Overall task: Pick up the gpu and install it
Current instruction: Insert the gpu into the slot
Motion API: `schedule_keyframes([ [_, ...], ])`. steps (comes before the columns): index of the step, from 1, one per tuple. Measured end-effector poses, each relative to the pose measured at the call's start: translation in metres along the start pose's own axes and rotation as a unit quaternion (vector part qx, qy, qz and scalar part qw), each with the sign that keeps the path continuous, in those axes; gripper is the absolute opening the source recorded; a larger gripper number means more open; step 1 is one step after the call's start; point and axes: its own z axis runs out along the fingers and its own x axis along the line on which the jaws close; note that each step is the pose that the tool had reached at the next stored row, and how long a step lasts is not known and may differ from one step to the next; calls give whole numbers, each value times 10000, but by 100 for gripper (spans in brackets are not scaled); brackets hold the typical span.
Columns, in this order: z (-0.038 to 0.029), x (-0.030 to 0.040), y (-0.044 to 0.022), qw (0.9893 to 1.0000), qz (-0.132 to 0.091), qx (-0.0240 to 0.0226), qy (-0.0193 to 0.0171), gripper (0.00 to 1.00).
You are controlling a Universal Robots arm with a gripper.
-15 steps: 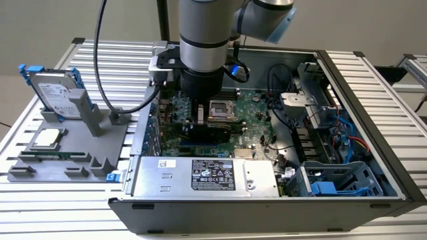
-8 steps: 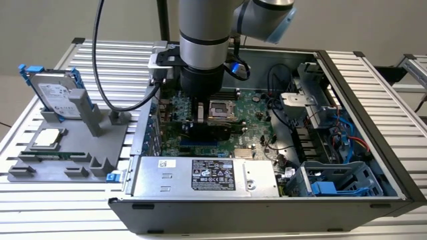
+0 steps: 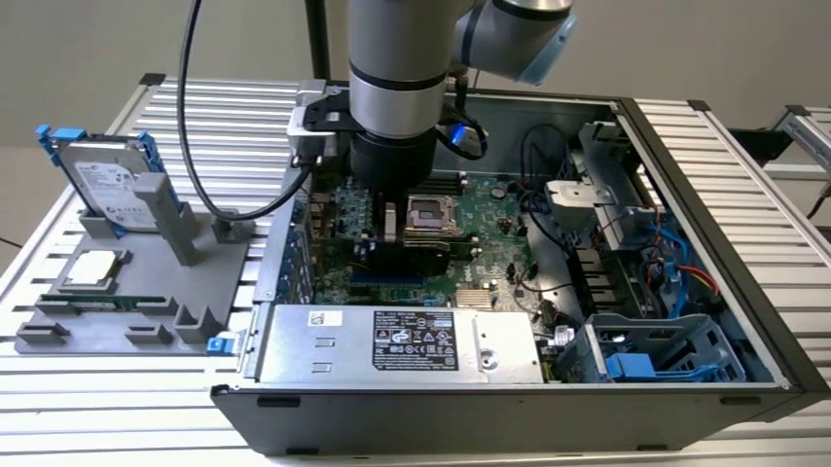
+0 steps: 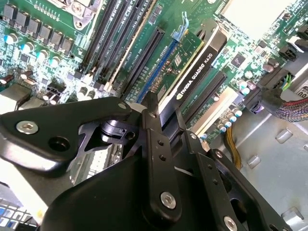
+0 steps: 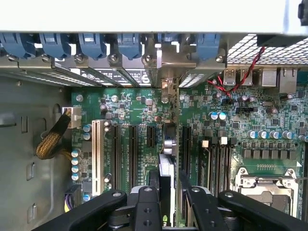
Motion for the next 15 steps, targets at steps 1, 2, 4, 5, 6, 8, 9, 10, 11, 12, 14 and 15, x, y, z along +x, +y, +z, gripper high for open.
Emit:
schedule_keyframes([
  [1,0,0,0,10000,0,0,0,0],
  [2,0,0,0,10000,0,0,0,0],
  [4,-1,1,0,10000,0,-1,1,0],
  [5,0,1,0,10000,0,0,0,0],
  [6,0,1,0,10000,0,0,1,0],
  [8,3,1,0,10000,-1,-1,1,0],
  [9,5,1,0,10000,-1,-1,1,0],
  [10,8,1,1,10000,0,-1,1,0],
  [11,13,1,0,10000,0,-1,2,0],
  [12,20,1,1,10000,-1,-2,4,0],
  [14,33,1,1,10000,0,-3,6,0],
  [15,39,1,2,10000,1,-2,2,0],
])
